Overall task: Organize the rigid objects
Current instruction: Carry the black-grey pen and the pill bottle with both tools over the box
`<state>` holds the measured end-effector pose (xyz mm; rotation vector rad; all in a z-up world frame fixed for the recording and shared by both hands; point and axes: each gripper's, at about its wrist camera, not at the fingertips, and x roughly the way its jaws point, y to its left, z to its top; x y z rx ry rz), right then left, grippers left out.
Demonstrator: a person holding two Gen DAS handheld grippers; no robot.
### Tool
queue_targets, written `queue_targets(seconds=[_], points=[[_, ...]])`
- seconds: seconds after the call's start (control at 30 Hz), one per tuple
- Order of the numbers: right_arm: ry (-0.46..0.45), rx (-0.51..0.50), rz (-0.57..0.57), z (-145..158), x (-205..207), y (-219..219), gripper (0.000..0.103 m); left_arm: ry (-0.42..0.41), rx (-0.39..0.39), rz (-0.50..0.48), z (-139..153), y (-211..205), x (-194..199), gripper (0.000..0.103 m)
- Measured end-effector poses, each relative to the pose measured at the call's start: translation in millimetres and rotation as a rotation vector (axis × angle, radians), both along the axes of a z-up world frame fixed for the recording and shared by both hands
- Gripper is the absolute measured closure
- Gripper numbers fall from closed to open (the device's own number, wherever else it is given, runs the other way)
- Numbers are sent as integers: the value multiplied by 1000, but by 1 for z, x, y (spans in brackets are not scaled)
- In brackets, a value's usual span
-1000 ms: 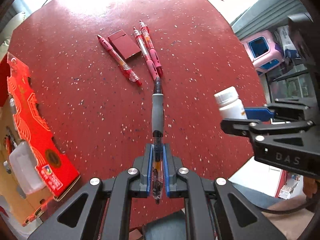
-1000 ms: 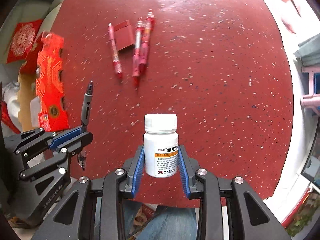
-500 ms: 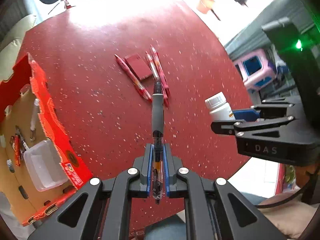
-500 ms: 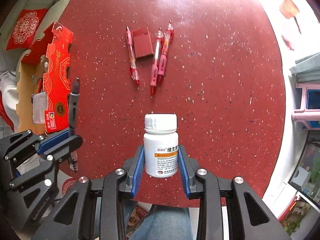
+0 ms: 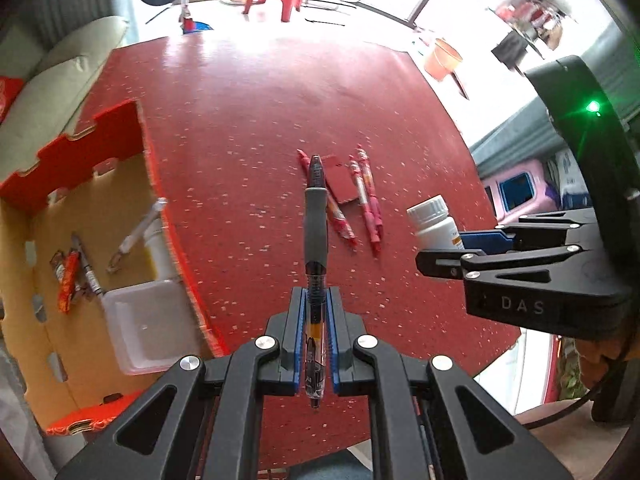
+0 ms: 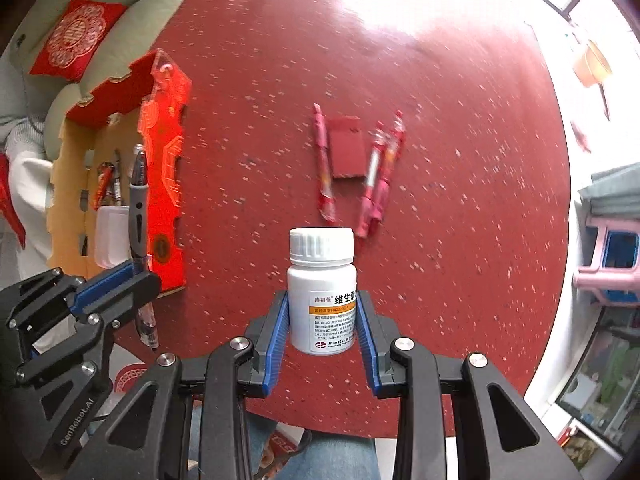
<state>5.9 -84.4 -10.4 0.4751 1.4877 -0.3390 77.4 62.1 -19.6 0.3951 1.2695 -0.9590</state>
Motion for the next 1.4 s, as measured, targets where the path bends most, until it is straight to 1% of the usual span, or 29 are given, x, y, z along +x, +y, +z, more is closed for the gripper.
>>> queue_targets(seconds=[0.27, 0.53, 0.73, 0.93, 1.0, 1.13, 1.4], points=[[-17, -7, 94, 7, 37, 33, 69, -16, -23, 118, 9, 31, 32, 92], [-34, 2, 199, 10, 70, 71, 69, -47, -34, 273, 21, 74, 65, 92], [-62, 21, 276, 14, 93, 105, 69, -77, -15, 387, 26, 110, 89, 92], [-81, 38, 361, 14, 118, 138, 69, -102, 40, 504, 22, 144, 112, 92], [-86, 45, 388, 13, 127, 147, 69, -111, 61, 528, 20, 153, 119, 92], [-94, 53, 431, 13, 143, 161, 69, -111, 77, 569, 17, 167, 132, 92], [-127, 42, 471, 23, 175, 171, 69, -120, 97, 604, 14, 169, 152, 92]])
